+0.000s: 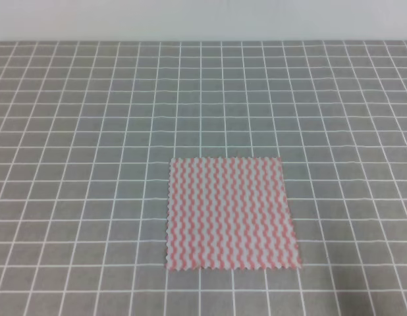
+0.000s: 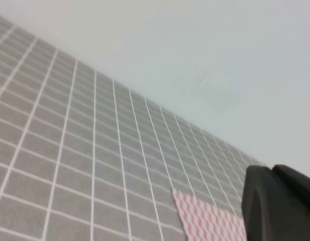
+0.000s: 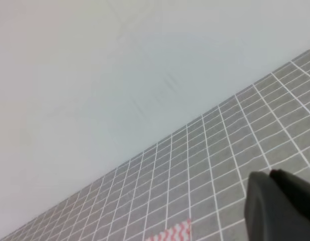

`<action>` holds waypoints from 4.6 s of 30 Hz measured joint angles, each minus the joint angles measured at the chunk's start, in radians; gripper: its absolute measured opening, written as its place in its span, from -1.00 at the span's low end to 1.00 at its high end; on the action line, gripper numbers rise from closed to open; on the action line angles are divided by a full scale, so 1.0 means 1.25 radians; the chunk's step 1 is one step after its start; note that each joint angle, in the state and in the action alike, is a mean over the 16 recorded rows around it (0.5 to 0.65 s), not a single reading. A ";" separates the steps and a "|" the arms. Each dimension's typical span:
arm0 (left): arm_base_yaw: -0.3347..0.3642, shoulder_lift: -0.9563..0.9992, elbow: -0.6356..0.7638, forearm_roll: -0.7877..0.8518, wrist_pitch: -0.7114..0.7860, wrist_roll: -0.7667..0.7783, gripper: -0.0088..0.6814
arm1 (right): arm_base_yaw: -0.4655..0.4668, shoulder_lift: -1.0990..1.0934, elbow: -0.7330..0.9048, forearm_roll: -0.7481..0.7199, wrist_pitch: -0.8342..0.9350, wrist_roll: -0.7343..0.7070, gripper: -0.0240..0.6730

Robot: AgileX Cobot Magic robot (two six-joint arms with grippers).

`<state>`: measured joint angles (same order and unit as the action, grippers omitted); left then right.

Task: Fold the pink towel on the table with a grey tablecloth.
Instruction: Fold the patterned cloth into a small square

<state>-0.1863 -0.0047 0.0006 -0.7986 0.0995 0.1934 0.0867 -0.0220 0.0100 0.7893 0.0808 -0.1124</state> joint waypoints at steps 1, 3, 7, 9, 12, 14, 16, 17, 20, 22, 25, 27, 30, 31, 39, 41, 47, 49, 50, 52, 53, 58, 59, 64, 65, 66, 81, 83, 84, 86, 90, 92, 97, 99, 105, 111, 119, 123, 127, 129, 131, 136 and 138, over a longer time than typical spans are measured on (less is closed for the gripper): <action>0.000 0.002 -0.002 -0.007 -0.001 0.000 -0.98 | 0.000 0.001 -0.003 0.002 0.005 0.000 -0.97; 0.000 0.009 -0.010 -0.015 0.001 0.001 -0.98 | 0.000 0.004 -0.011 0.003 0.019 0.000 -0.97; 0.000 0.048 -0.042 -0.016 0.020 0.003 -0.98 | 0.000 0.037 -0.050 -0.008 0.066 0.000 -0.97; 0.000 0.080 -0.068 -0.011 0.042 0.004 -0.98 | 0.000 0.065 -0.078 -0.018 0.101 0.000 -0.97; 0.000 0.146 -0.120 0.002 0.090 0.008 -0.99 | 0.000 0.118 -0.129 -0.038 0.162 0.000 -0.97; 0.000 0.201 -0.161 0.014 0.128 0.016 -0.99 | 0.000 0.161 -0.167 -0.055 0.206 0.000 -0.97; 0.000 0.265 -0.203 0.025 0.164 0.035 -0.99 | 0.000 0.212 -0.205 -0.077 0.249 -0.001 -0.97; 0.000 0.299 -0.223 0.029 0.180 0.048 -0.99 | 0.000 0.238 -0.223 -0.088 0.269 -0.001 -0.97; 0.000 0.398 -0.275 0.031 0.222 0.097 -0.98 | 0.000 0.317 -0.272 -0.118 0.326 -0.004 -0.97; 0.000 0.455 -0.304 0.020 0.244 0.143 -0.98 | 0.000 0.368 -0.297 -0.129 0.357 -0.009 -0.97; 0.000 0.540 -0.335 -0.021 0.264 0.231 -0.98 | 0.001 0.441 -0.326 -0.134 0.392 -0.027 -0.97; 0.000 0.588 -0.345 -0.068 0.269 0.306 -0.98 | 0.003 0.488 -0.339 -0.123 0.407 -0.048 -0.97; 0.000 0.649 -0.353 -0.151 0.268 0.421 -0.98 | 0.015 0.554 -0.351 -0.088 0.414 -0.088 -0.97; 0.000 0.666 -0.354 -0.181 0.267 0.457 -0.98 | 0.023 0.575 -0.353 -0.073 0.412 -0.102 -0.97; -0.011 0.762 -0.355 -0.404 0.265 0.689 -0.98 | 0.151 0.741 -0.381 0.049 0.344 -0.194 -0.97; -0.021 0.774 -0.355 -0.446 0.264 0.727 -0.98 | 0.199 0.786 -0.396 0.068 0.317 -0.206 -0.98; -0.059 0.794 -0.355 -0.516 0.255 0.787 -0.98 | 0.320 0.923 -0.452 0.053 0.251 -0.207 -0.98; -0.072 0.796 -0.355 -0.528 0.252 0.798 -0.98 | 0.346 0.968 -0.473 0.040 0.236 -0.204 -0.97; -0.078 0.797 -0.355 -0.533 0.250 0.804 -0.98 | 0.355 0.990 -0.483 0.033 0.231 -0.201 -0.96; -0.089 0.798 -0.355 -0.541 0.246 0.813 -0.98 | 0.370 1.034 -0.503 0.019 0.223 -0.194 -0.93; -0.093 0.798 -0.356 -0.543 0.244 0.816 -0.98 | 0.372 1.055 -0.512 0.013 0.220 -0.188 -0.90; -0.104 0.801 -0.356 -0.544 0.241 0.823 -0.98 | 0.356 1.140 -0.539 -0.009 0.216 -0.145 -0.69; -0.104 0.801 -0.356 -0.544 0.242 0.825 -0.98 | 0.352 1.154 -0.542 -0.009 0.215 -0.136 -0.64; -0.104 0.800 -0.356 -0.544 0.247 0.833 -0.98 | 0.329 1.213 -0.551 0.011 0.208 -0.092 -0.40; -0.104 0.800 -0.356 -0.544 0.247 0.834 -0.98 | 0.325 1.223 -0.551 0.016 0.207 -0.085 -0.36; -0.104 0.800 -0.356 -0.544 0.248 0.836 -0.98 | 0.321 1.233 -0.552 0.021 0.206 -0.079 -0.32; -0.104 0.801 -0.356 -0.544 0.250 0.850 -0.98 | 0.311 1.312 -0.564 0.067 0.195 -0.065 -0.21; -0.104 0.800 -0.356 -0.545 0.251 0.850 -0.98 | 0.311 1.315 -0.566 0.066 0.195 -0.065 -0.26; -0.104 0.800 -0.356 -0.545 0.251 0.850 -0.98 | 0.311 1.315 -0.567 0.066 0.195 -0.065 -0.28; -0.104 0.800 -0.356 -0.545 0.252 0.851 -0.98 | 0.312 1.317 -0.568 0.066 0.195 -0.065 -0.33; -0.104 0.800 -0.356 -0.544 0.253 0.851 -0.98 | 0.311 1.317 -0.569 0.063 0.197 -0.066 -0.50; -0.105 0.800 -0.356 -0.544 0.254 0.851 -0.98 | 0.311 1.317 -0.570 0.060 0.197 -0.066 -0.60; -0.105 0.799 -0.356 -0.544 0.258 0.852 -0.98 | 0.312 1.319 -0.570 0.053 0.198 -0.065 -0.81; -0.105 0.799 -0.356 -0.544 0.259 0.856 -0.98 | 0.312 1.318 -0.571 0.050 0.198 -0.065 -0.86; -0.105 0.800 -0.356 -0.534 0.262 0.896 -0.98 | 0.312 1.317 -0.581 0.041 0.200 -0.066 -0.96; -0.105 0.808 -0.356 -0.531 0.275 0.987 -0.98 | 0.311 1.313 -0.610 0.035 0.193 -0.073 -0.97; -0.132 0.870 -0.357 -0.576 0.288 1.151 -0.98 | 0.311 1.323 -0.662 0.028 0.174 -0.085 -0.97; -0.168 0.921 -0.365 -0.638 0.282 1.246 -0.98 | 0.311 1.335 -0.684 0.028 0.164 -0.087 -0.97; -0.214 0.976 -0.377 -0.690 0.261 1.344 -0.98 | 0.311 1.350 -0.700 0.027 0.156 -0.091 -0.97; -0.237 1.001 -0.384 -0.715 0.250 1.393 -0.95 | 0.312 1.357 -0.707 0.028 0.153 -0.093 -0.97; -0.257 1.022 -0.390 -0.737 0.241 1.437 -0.91 | 0.312 1.362 -0.712 0.028 0.150 -0.095 -0.97; -0.290 1.061 -0.404 -0.756 0.224 1.524 -0.64 | 0.312 1.370 -0.720 0.029 0.144 -0.101 -0.97; -0.296 1.071 -0.406 -0.756 0.221 1.560 -0.50 | 0.312 1.372 -0.722 0.029 0.143 -0.103 -0.97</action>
<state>-0.5562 1.3345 -0.5071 -1.7441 0.3753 2.1437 0.4772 1.6925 -0.8923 0.8253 0.2592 -0.2409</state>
